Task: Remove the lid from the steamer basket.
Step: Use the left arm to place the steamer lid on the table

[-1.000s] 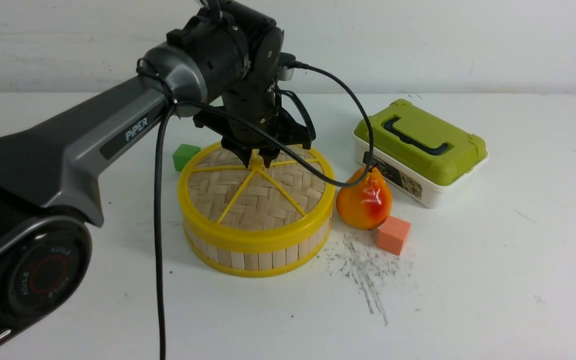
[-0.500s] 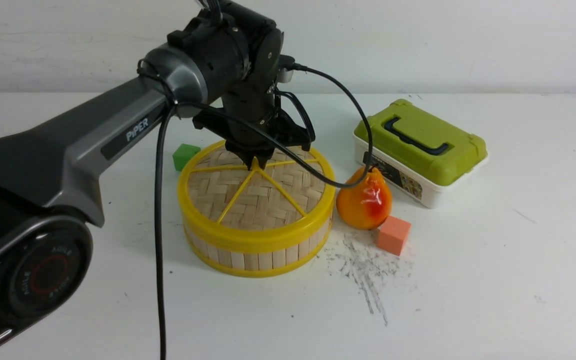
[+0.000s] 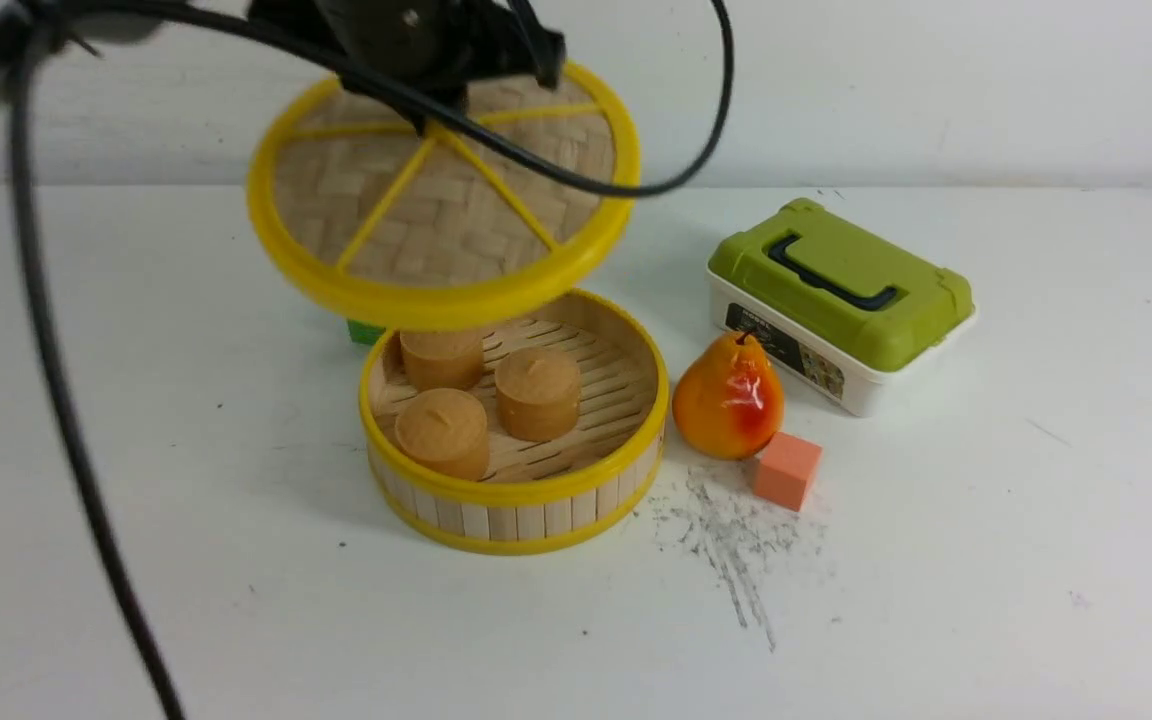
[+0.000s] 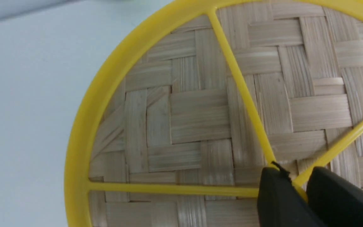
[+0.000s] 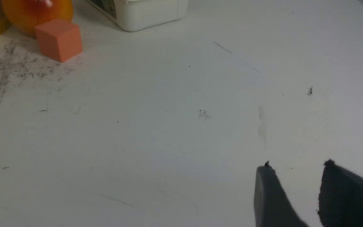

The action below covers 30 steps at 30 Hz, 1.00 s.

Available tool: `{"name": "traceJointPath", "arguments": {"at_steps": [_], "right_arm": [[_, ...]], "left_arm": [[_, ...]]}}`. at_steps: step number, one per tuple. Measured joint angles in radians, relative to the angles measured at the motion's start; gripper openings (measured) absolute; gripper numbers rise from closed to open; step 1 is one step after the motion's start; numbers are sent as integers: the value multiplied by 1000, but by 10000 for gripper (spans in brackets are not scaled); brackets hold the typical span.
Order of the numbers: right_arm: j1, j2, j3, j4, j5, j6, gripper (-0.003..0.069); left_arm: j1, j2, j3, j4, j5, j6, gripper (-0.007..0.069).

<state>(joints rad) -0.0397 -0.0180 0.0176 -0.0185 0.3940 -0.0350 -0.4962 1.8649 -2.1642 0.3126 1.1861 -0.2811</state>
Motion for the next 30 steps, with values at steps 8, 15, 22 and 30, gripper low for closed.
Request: {"name": "traceJointPath", "arguments": {"at_steps": [8, 15, 22, 30], "right_arm": [[0, 0, 0, 0, 0, 0, 239], [0, 0, 0, 0, 0, 0, 239], [0, 0, 0, 0, 0, 0, 239], [0, 0, 0, 0, 0, 0, 239]], "left_arm": [[255, -185, 167, 7, 26, -20, 104], [455, -213, 618, -106, -248, -63, 104], [482, -48, 836, -157, -505, -139, 104], [482, 21, 837, -156, -533, -143, 104]]}}
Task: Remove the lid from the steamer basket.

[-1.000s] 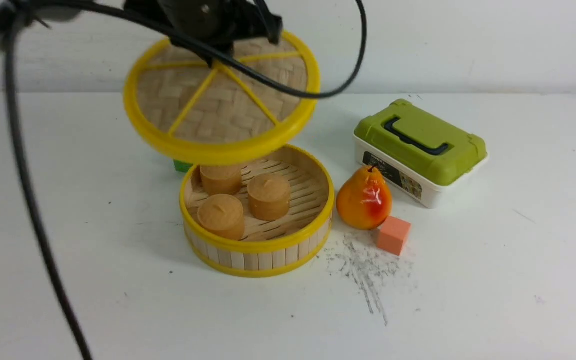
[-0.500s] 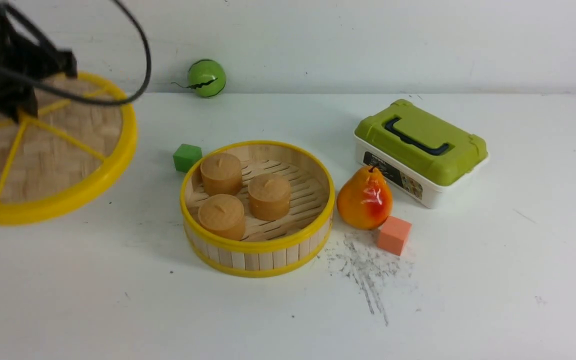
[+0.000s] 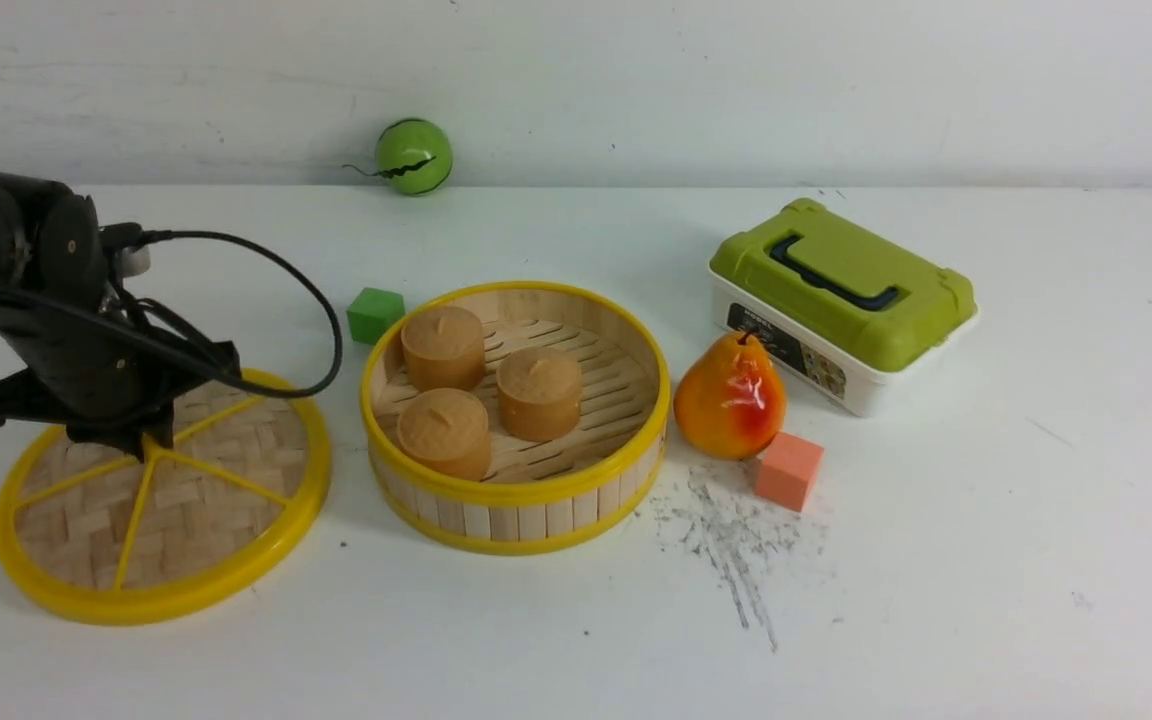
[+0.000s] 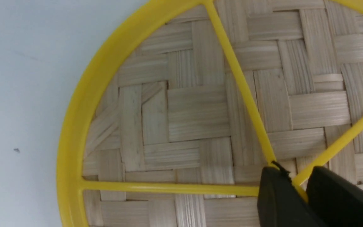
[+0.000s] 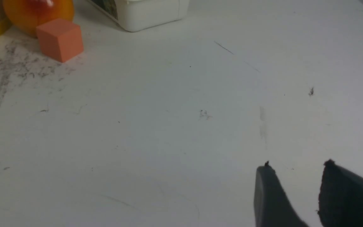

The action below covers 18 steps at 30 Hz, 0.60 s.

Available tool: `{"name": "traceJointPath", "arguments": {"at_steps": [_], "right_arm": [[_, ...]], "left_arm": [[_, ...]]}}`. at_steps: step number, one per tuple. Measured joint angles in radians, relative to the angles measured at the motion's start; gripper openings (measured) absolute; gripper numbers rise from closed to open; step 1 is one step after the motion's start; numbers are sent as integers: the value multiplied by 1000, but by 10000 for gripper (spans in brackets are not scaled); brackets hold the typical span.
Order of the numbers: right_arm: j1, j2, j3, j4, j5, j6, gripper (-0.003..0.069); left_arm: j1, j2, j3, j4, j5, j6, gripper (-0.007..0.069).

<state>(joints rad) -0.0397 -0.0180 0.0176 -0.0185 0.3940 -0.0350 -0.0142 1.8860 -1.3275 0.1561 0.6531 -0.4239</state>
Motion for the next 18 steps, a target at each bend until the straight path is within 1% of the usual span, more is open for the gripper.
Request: {"name": "traceJointPath", "arguments": {"at_steps": [1, 3, 4, 6, 7, 8, 10, 14, 15, 16, 18], "right_arm": [[0, 0, 0, 0, 0, 0, 239], [0, 0, 0, 0, 0, 0, 239], [0, 0, 0, 0, 0, 0, 239], [0, 0, 0, 0, 0, 0, 239], [0, 0, 0, 0, 0, 0, 239], [0, 0, 0, 0, 0, 0, 239], [0, 0, 0, 0, 0, 0, 239], [0, 0, 0, 0, 0, 0, 239], [0, 0, 0, 0, 0, 0, 239], [0, 0, 0, 0, 0, 0, 239], [0, 0, 0, 0, 0, 0, 239]], "left_arm": [[0, 0, 0, 1, -7, 0, 106], [0, 0, 0, -1, -13, 0, 135], [0, 0, 0, -5, -15, 0, 162], [0, 0, 0, -14, -18, 0, 242], [0, 0, 0, -15, -18, 0, 250], [0, -11, 0, -20, -12, 0, 301], [0, -42, 0, -24, -4, 7, 334], [0, -154, -1, -55, -1, 48, 321], [0, -237, -6, -96, -2, 81, 287], [0, -248, -7, -102, -3, 86, 277], [0, -401, -10, -197, -35, 163, 195]]}}
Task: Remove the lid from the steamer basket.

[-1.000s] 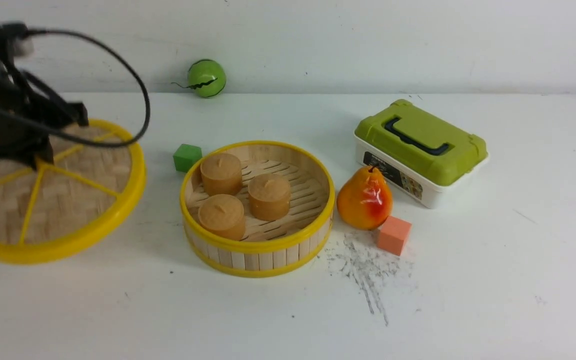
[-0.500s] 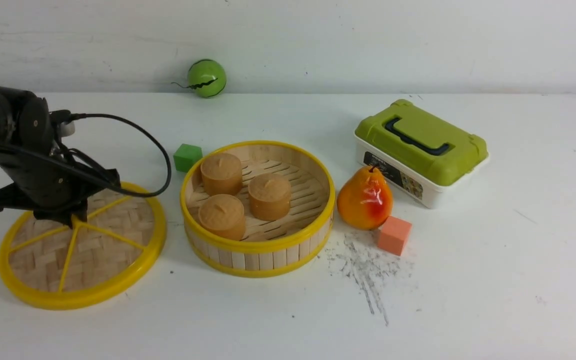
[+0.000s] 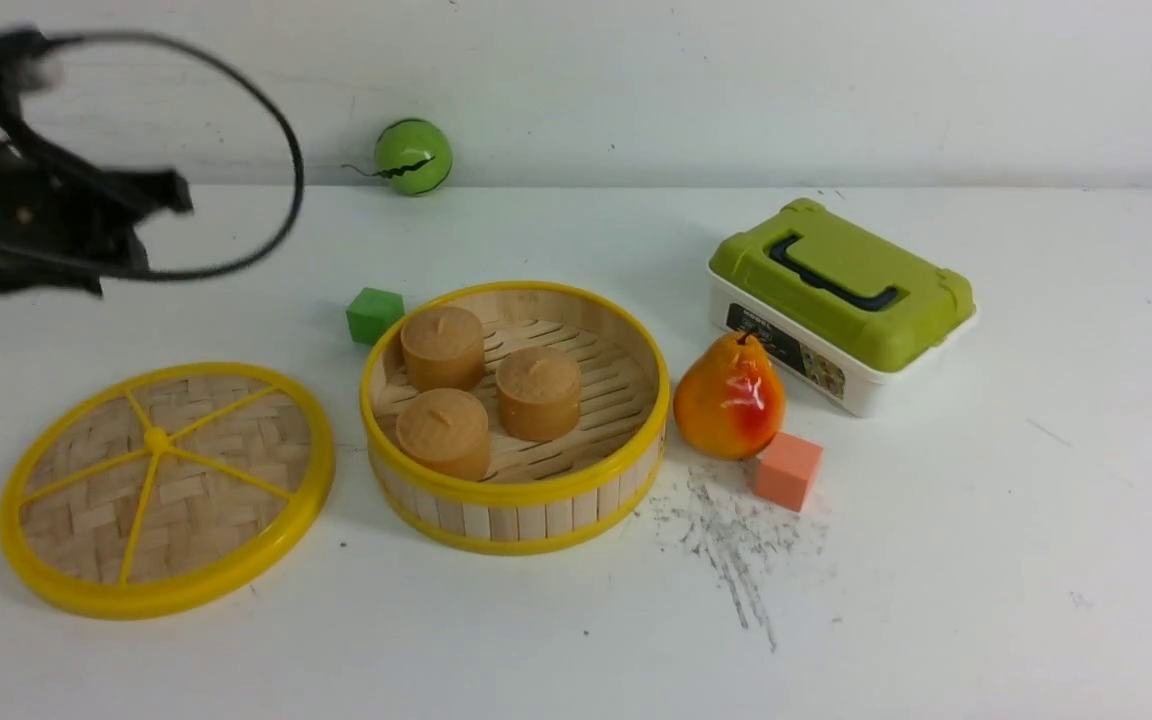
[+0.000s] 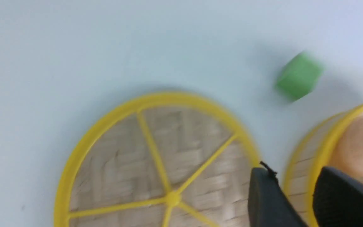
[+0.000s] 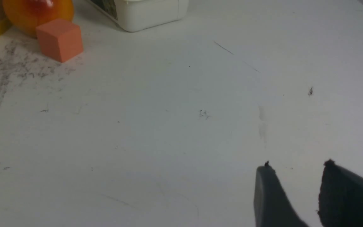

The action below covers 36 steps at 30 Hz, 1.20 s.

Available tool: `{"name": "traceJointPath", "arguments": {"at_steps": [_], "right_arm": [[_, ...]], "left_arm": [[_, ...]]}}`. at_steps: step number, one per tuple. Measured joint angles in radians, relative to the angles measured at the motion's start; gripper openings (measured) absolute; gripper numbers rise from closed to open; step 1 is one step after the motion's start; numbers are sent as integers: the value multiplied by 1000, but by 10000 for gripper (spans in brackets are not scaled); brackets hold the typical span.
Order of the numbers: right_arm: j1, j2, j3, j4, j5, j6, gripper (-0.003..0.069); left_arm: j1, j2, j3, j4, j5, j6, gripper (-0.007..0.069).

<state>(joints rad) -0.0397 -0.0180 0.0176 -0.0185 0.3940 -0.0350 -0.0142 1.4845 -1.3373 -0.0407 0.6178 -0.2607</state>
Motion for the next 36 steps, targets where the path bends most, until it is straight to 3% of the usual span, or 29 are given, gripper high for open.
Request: {"name": "traceJointPath", "arguments": {"at_steps": [7, 15, 22, 34, 36], "right_arm": [[0, 0, 0, 0, 0, 0, 239], [0, 0, 0, 0, 0, 0, 239], [0, 0, 0, 0, 0, 0, 239], [0, 0, 0, 0, 0, 0, 239], [0, 0, 0, 0, 0, 0, 239]], "left_arm": [[0, -475, 132, -237, -201, 349, -13], [0, -894, 523, -463, -353, 634, -13], [0, -1081, 823, -487, -352, 667, -13], [0, -1102, 1093, -488, -316, 665, -13], [-38, -1114, 1144, -486, -371, 665, -13]]}}
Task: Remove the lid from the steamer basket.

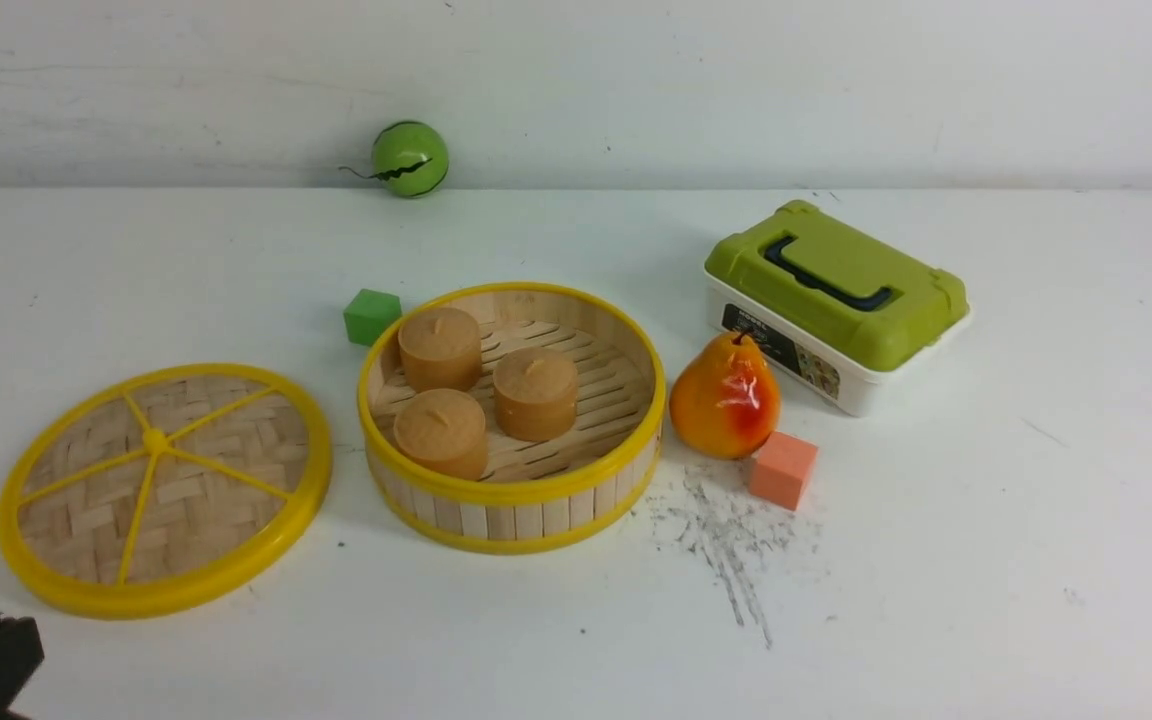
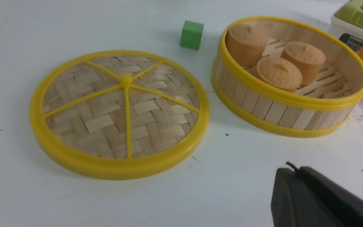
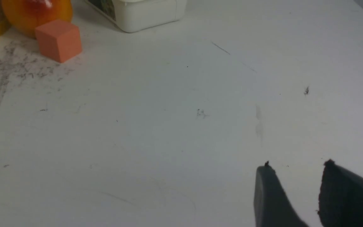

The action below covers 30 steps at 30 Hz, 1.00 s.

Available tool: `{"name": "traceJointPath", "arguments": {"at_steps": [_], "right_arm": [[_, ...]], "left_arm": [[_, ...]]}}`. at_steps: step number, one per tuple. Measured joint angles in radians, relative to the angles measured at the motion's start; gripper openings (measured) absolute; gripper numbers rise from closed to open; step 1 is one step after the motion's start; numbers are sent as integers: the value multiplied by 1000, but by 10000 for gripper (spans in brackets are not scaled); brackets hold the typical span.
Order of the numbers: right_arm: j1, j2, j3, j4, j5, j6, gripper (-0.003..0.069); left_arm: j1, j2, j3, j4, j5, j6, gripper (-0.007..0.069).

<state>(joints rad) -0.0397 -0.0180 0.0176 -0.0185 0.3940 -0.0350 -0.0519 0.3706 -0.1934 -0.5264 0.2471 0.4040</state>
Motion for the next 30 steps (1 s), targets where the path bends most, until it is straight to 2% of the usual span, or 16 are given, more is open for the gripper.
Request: {"name": "traceJointPath", "arguments": {"at_steps": [6, 9, 12, 13, 16, 18, 22, 30], "right_arm": [[0, 0, 0, 0, 0, 0, 239], [0, 0, 0, 0, 0, 0, 239], [0, 0, 0, 0, 0, 0, 239], [0, 0, 0, 0, 0, 0, 239], [0, 0, 0, 0, 0, 0, 239], [0, 0, 0, 0, 0, 0, 239], [0, 0, 0, 0, 0, 0, 239], [0, 0, 0, 0, 0, 0, 239]], "left_arm": [[-96, -141, 169, 2, -225, -19, -13], [-100, -218, 212, 43, -256, -76, -13], [-83, -342, 218, 229, -185, -228, -13], [-79, -347, 219, 242, -170, -240, -13], [-59, -379, 221, 438, -4, -464, -13], [-57, -379, 223, 494, 86, -567, -13], [-57, -379, 223, 516, 120, -590, -13], [-57, -379, 223, 477, 128, -500, -11]]}}
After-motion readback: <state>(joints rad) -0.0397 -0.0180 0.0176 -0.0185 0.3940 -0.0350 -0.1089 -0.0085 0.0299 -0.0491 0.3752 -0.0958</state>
